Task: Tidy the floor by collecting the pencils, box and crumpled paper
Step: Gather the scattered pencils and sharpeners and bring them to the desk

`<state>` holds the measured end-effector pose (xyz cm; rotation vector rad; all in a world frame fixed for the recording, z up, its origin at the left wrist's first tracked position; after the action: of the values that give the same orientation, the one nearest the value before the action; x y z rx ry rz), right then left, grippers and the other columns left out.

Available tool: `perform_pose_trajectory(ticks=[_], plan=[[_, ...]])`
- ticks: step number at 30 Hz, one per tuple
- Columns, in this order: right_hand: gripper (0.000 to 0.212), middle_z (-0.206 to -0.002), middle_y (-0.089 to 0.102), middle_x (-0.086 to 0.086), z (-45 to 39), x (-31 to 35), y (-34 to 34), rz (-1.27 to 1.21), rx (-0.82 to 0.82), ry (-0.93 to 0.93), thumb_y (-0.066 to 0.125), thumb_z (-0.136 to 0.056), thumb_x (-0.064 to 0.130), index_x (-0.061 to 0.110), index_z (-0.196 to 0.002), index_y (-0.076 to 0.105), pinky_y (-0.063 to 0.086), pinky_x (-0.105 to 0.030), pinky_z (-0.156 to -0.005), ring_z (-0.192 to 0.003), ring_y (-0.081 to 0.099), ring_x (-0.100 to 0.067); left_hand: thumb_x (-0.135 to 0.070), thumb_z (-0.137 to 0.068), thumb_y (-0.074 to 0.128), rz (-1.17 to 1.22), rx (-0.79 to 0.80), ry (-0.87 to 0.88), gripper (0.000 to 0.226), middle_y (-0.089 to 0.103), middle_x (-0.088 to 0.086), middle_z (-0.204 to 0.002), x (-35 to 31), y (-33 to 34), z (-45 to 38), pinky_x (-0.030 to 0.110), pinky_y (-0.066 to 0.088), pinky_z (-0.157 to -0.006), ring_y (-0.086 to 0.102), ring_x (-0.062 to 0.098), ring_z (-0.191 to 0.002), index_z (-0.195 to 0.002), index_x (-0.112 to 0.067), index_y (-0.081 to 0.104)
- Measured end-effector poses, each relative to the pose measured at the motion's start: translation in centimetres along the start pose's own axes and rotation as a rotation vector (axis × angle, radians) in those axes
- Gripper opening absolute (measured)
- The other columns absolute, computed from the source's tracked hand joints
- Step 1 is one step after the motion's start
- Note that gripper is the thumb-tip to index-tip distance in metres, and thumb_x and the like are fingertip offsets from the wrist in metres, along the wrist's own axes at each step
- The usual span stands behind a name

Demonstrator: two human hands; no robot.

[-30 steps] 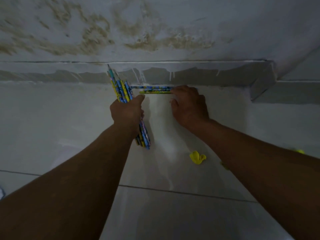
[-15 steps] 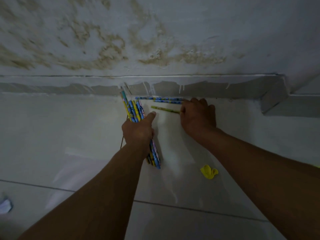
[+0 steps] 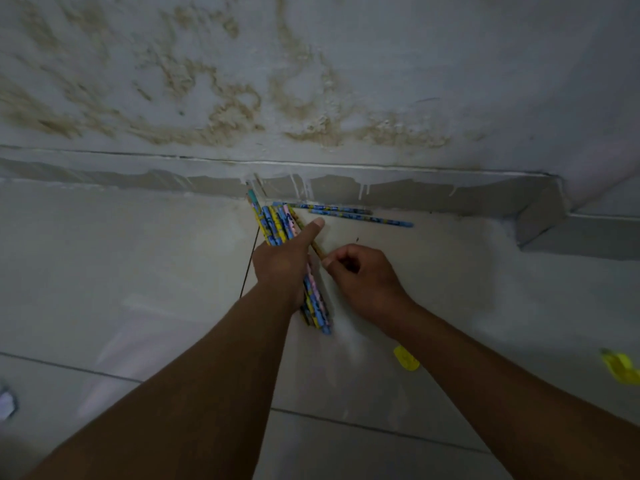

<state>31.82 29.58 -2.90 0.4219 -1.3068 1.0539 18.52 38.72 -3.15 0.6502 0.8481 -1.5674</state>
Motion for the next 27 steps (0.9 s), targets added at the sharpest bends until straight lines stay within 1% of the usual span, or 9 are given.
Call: perform_pose_trajectory(ticks=[5,9,10,12,14,16,19,23,27], plan=[[0.012,-0.076,0.072,0.001,-0.2,0.2,-0.5,-0.021,0.016,-0.023,0.068,-0.088,0.021,0.023,-0.077,0.073,0.055,-0.038,-0.074,-0.076,0.068,-0.018,-0.024,-0.068,0.089,-0.023,0.013,-0.026,0.030,0.063,0.011,-0.064,0.2,0.9,0.3,0.032,0.053,-0.061,0.057,0.023,-0.055,-0.071,-0.006,0.066],[0.010,-0.074,0.071,0.008,-0.4,0.5,-1.9,0.065,-0.058,-0.064,0.068,-0.087,0.024,0.024,-0.078,0.073,0.052,-0.023,-0.067,-0.071,0.065,-0.005,-0.026,-0.067,0.082,-0.021,-0.017,-0.027,0.032,0.069,0.015,-0.076,0.5,0.8,0.3,0.034,0.054,-0.063,0.059,0.024,-0.061,-0.084,-0.001,0.072],[0.009,-0.077,0.070,0.008,-0.6,0.7,-2.6,0.135,-0.109,-0.096,0.067,-0.087,0.026,0.024,-0.080,0.072,0.052,-0.023,-0.070,-0.074,0.064,-0.006,-0.028,-0.065,0.082,-0.023,-0.021,-0.033,0.033,0.069,0.014,-0.075,0.6,0.8,0.3,0.036,0.055,-0.064,0.059,0.024,-0.059,-0.082,-0.002,0.072],[0.010,-0.094,0.068,0.004,-1.2,1.2,-4.0,0.343,-0.212,-0.169,0.064,-0.087,0.028,0.024,-0.093,0.070,0.051,-0.033,-0.082,-0.091,0.063,-0.015,-0.026,-0.070,0.081,-0.007,-0.031,-0.043,0.026,0.065,0.009,-0.065,0.6,0.7,0.3,0.034,0.053,-0.060,0.056,0.022,-0.054,-0.075,-0.003,0.069],[0.027,-0.114,0.062,-0.001,-1.7,1.5,-4.7,0.586,-0.268,-0.217,0.061,-0.086,0.028,0.024,-0.112,0.066,0.043,-0.040,-0.092,-0.110,0.055,-0.025,-0.020,-0.079,0.077,0.020,-0.032,-0.072,0.021,0.061,0.005,-0.060,1.0,0.6,0.1,0.028,0.049,-0.055,0.052,0.018,-0.048,-0.072,-0.004,0.066],[0.041,-0.127,0.055,-0.003,-2.3,1.5,-4.9,0.752,-0.267,-0.242,0.061,-0.085,0.028,0.022,-0.126,0.059,0.034,-0.043,-0.094,-0.120,0.048,-0.029,-0.017,-0.083,0.075,0.064,-0.006,-0.125,0.020,0.061,0.005,-0.057,1.7,0.7,0.1,0.025,0.049,-0.047,0.053,0.016,-0.043,-0.074,-0.003,0.064],[0.050,-0.139,0.048,-0.002,-3.1,1.1,-4.8,0.869,-0.230,-0.203,0.059,-0.087,0.027,0.022,-0.137,0.051,0.029,-0.043,-0.099,-0.130,0.040,-0.027,-0.010,-0.089,0.070,0.135,0.066,-0.175,0.014,0.064,0.004,-0.055,2.8,0.7,0.3,0.020,0.050,-0.040,0.056,0.011,-0.037,-0.078,-0.003,0.065],[0.050,-0.139,0.045,-0.003,-3.8,0.2,-4.5,0.908,-0.163,-0.133,0.053,-0.092,0.026,0.022,-0.141,0.045,0.030,-0.043,-0.099,-0.130,0.039,-0.028,-0.006,-0.092,0.066,0.162,0.111,-0.183,0.016,0.060,0.007,-0.064,3.3,0.4,-0.2,0.019,0.050,-0.042,0.057,0.010,-0.038,-0.078,-0.005,0.059],[0.033,-0.123,0.052,-0.005,-3.3,0.5,-4.4,0.862,-0.244,-0.149,0.054,-0.091,0.021,0.024,-0.123,0.060,0.031,-0.043,-0.093,-0.118,0.046,-0.031,-0.006,-0.089,0.072,0.144,0.097,-0.150,0.022,0.055,0.003,-0.051,2.8,0.0,-0.4,0.018,0.047,-0.040,0.052,0.009,-0.035,-0.075,-0.008,0.055]])
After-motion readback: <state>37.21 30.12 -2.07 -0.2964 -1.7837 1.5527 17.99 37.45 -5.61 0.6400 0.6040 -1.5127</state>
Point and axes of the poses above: each hand's wrist, its own z-axis away from the middle knuckle, its own y-axis out of the palm, x = y × z, the point moved 10 cm from there along -z, towards the middle knuckle
